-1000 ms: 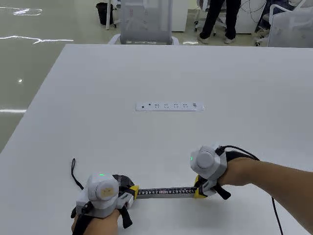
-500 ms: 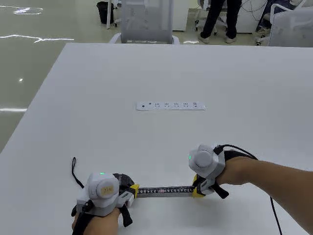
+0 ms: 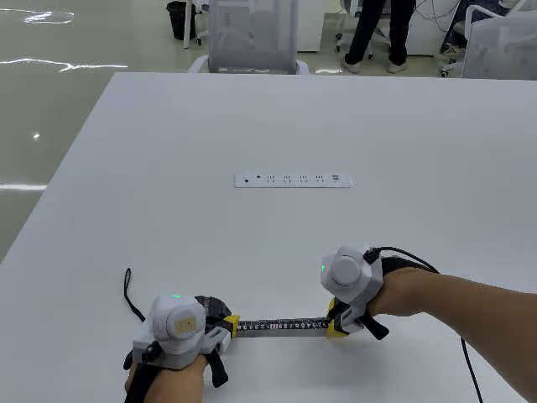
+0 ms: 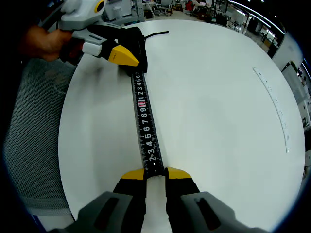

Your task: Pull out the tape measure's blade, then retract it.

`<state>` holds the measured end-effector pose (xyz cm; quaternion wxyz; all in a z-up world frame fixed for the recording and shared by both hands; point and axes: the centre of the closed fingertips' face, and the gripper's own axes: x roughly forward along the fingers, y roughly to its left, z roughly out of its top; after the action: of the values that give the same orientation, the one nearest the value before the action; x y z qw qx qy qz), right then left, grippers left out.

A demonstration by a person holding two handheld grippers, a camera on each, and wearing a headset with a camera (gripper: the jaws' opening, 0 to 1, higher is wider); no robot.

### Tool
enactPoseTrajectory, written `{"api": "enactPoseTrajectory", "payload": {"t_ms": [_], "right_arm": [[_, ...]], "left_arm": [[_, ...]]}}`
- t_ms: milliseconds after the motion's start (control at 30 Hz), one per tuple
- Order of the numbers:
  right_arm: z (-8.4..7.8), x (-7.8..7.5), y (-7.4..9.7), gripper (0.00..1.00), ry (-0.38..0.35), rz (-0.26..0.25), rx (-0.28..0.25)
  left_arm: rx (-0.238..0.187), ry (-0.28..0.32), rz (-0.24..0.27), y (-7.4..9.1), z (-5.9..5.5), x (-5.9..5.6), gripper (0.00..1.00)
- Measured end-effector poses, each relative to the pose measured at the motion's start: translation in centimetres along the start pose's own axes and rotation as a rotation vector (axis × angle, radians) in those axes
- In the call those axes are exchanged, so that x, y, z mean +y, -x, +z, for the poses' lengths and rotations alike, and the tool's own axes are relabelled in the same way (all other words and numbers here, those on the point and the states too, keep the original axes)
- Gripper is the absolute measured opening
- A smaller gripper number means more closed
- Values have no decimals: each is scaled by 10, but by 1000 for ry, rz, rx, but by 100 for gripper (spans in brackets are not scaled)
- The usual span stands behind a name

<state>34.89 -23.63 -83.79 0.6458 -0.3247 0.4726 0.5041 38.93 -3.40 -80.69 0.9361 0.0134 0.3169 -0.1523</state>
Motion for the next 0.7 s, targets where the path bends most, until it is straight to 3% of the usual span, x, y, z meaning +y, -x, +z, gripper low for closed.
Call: {"api": "enactPoseTrajectory", "payload": {"t_ms": [700], "right_arm": [[10, 1, -4, 14, -5, 1, -11]], "left_arm": [[-2, 0, 0, 0, 0, 0, 61]]}}
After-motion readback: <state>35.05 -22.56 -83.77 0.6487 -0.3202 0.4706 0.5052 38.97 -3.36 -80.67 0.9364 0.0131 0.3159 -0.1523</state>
